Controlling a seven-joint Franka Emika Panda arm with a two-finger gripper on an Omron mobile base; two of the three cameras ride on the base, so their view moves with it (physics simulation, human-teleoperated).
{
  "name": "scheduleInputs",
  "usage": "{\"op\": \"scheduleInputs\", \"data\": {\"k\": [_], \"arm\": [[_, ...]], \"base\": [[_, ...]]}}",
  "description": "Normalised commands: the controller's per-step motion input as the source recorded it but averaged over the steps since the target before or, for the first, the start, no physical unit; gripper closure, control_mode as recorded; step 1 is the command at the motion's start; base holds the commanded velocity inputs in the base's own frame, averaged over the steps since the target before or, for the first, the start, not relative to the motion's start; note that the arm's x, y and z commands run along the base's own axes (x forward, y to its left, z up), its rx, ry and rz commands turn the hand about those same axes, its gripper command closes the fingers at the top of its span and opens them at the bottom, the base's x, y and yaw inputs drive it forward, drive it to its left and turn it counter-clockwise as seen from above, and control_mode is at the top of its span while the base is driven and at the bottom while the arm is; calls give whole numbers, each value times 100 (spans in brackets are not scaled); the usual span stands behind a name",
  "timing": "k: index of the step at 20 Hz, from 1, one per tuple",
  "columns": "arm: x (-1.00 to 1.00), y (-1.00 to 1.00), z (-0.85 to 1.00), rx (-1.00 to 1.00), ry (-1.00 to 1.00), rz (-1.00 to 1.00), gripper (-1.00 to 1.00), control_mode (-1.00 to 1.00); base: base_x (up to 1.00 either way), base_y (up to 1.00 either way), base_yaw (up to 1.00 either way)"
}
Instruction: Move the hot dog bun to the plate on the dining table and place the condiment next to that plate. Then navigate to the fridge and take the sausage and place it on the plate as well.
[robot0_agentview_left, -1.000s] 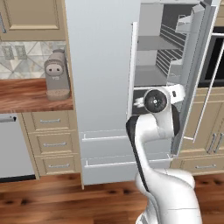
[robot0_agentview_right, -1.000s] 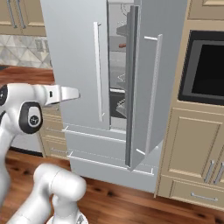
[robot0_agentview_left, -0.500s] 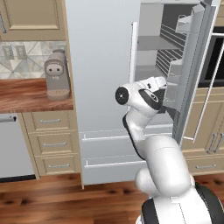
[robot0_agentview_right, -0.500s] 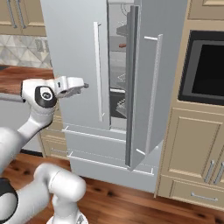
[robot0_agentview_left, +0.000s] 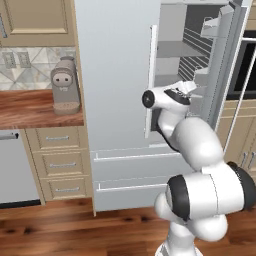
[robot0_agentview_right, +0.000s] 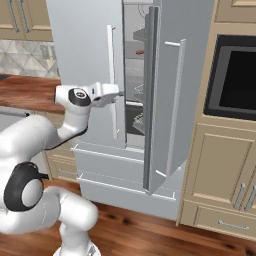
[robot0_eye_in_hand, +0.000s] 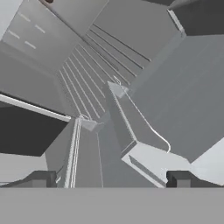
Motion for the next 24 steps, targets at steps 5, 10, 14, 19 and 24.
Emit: {"op": "scheduleInputs", "data": {"k": [5,10,14,19,24], "arm": [[15,-71,0,0,0,0,-100,-100],[-13,-62,0,0,0,0,-100,-100],[-30,-70,0,-1,0,0,-100,-100],[-43,-92,0,0,0,0,-100,-100],[-82,-100,0,0,0,0,-100,-100]], "base": [[0,0,0],[0,0,0],[0,0,0],[0,0,0],[0,0,0]]}}
